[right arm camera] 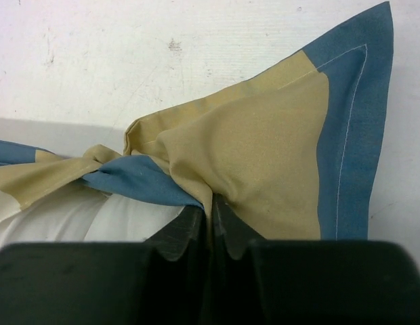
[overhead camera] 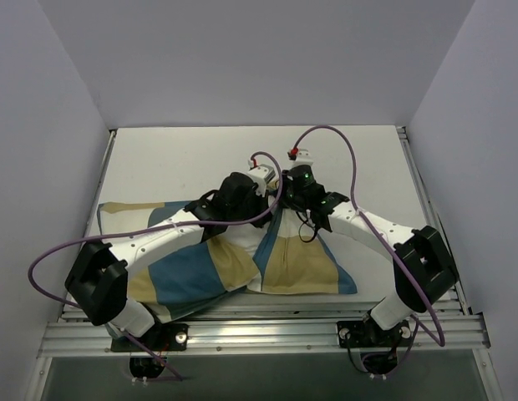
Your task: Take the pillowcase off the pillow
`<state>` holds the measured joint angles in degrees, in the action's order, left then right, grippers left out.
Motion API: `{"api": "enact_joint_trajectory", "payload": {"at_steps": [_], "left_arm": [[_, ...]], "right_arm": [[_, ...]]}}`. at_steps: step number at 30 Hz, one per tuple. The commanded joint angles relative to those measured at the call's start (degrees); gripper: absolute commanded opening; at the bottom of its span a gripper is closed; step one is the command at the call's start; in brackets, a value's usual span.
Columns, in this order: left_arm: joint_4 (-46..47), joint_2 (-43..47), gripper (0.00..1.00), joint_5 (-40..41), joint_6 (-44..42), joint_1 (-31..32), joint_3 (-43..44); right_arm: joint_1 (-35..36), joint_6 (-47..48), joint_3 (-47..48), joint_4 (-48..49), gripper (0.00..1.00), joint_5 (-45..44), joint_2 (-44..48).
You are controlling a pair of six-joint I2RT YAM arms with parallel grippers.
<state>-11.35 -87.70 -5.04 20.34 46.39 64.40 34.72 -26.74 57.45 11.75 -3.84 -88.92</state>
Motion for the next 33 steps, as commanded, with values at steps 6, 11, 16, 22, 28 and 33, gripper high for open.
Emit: {"api": "enact_joint_trajectory", "payload": {"at_steps": [6,11,16,22,28,33], "left_arm": [[-13.34,8.77,0.02,-3.14,5.49,2.39,-6.74],[-13.69,16.05,0.02,-3.13,8.49,2.91,-12.36],[-14.13,23.00,0.02,-3.14,8.40,4.23,-16.67],[-15.36,30.57,0.02,-2.87,9.28,4.41,-20.10],[-17.65,33.29,0.02,-2.44,11.65,4.50,-22.39],[-19.58,36.45,0.02,0.81,13.67,4.50,-23.09]], "right_arm": [[-11.49,-1.55,3.02,-1.02,0.00,-11.72,0.06],[-15.99,-3.84,5.65,-2.43,0.00,-12.34,-0.19],[-18.98,-6.92,8.82,-4.36,0.00,-12.51,-2.65],[-21.53,-8.85,10.66,-5.68,0.00,-11.20,-4.76],[-25.49,-10.17,12.60,-7.26,0.00,-8.30,-6.08],[-27.77,-10.52,13.12,-8.40,0.00,-6.80,-6.70]]}}
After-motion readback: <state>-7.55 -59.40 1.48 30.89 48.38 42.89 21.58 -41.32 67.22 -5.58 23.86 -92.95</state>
